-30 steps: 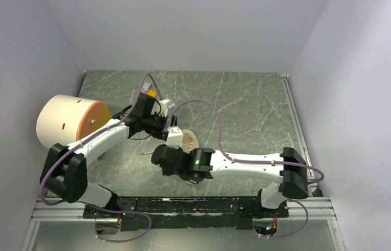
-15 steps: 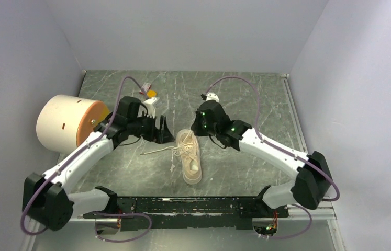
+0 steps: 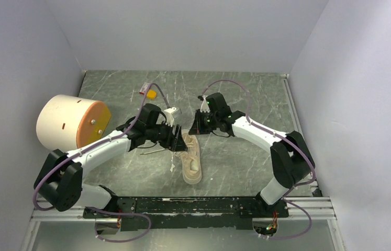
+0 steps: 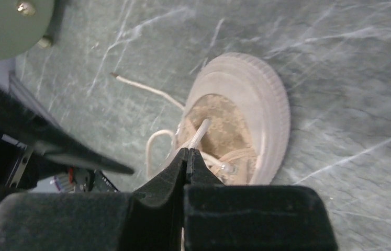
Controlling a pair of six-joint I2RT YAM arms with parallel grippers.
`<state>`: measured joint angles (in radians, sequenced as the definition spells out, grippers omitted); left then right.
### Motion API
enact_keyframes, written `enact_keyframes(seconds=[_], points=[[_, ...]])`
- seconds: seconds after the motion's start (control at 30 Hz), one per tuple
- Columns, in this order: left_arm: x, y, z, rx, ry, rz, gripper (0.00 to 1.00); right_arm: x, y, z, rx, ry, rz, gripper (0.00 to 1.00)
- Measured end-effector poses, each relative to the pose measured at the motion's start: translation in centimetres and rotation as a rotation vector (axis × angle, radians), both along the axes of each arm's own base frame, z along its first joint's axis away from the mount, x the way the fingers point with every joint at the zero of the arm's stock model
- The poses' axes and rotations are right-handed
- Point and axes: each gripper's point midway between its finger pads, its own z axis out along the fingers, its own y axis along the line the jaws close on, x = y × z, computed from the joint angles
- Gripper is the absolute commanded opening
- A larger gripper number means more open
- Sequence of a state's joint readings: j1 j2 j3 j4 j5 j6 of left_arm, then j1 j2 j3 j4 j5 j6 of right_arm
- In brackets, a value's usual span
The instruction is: Tie the shoes
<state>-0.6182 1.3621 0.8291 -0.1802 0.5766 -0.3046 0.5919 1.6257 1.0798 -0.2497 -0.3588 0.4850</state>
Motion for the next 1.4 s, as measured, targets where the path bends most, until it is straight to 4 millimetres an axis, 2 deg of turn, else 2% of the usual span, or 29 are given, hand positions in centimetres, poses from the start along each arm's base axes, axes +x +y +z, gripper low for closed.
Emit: enact_keyframes(seconds=[0.1,0.2,0.37,0.7,1.03,1.13,1.3,1.4], points=[[0.5,0.1,0.0,0.001,0.002,0.026,0.73,-0.8,0.6,0.2,0.045,-0.009,0.053,0.00],[0.6,0.0,0.4,0.000,0.001,0.035,0.75,-1.5,0.9,-0.4,0.064,0.001,0.093,0.00],[0.7,0.2,1.1,0.004,-0.001,0.040,0.77,-1.6,1.4,-2.0,0.066,0.027,0.121,0.00],[0.6,1.3,3.1,-0.016,-0.031,0.070,0.78,-2.4,1.2,-2.8,0.069,0.036,0.147,0.00],[0.8,2.4,2.3,0.014,0.005,0.092,0.78,-4.2,1.2,-2.9,0.103,0.098,0.177,0.00],[1.0,2.5,2.0,0.017,0.009,0.095,0.75,-4.9,1.0,-2.6,0.109,0.117,0.182,0.00],[1.3,2.3,0.6,0.029,-0.020,0.038,0.74,-5.6,1.0,-2.2,0.120,0.147,0.195,0.00],[1.3,2.4,-0.4,0.053,-0.053,-0.003,0.77,-6.4,0.7,-2.3,0.114,0.185,0.204,0.00]])
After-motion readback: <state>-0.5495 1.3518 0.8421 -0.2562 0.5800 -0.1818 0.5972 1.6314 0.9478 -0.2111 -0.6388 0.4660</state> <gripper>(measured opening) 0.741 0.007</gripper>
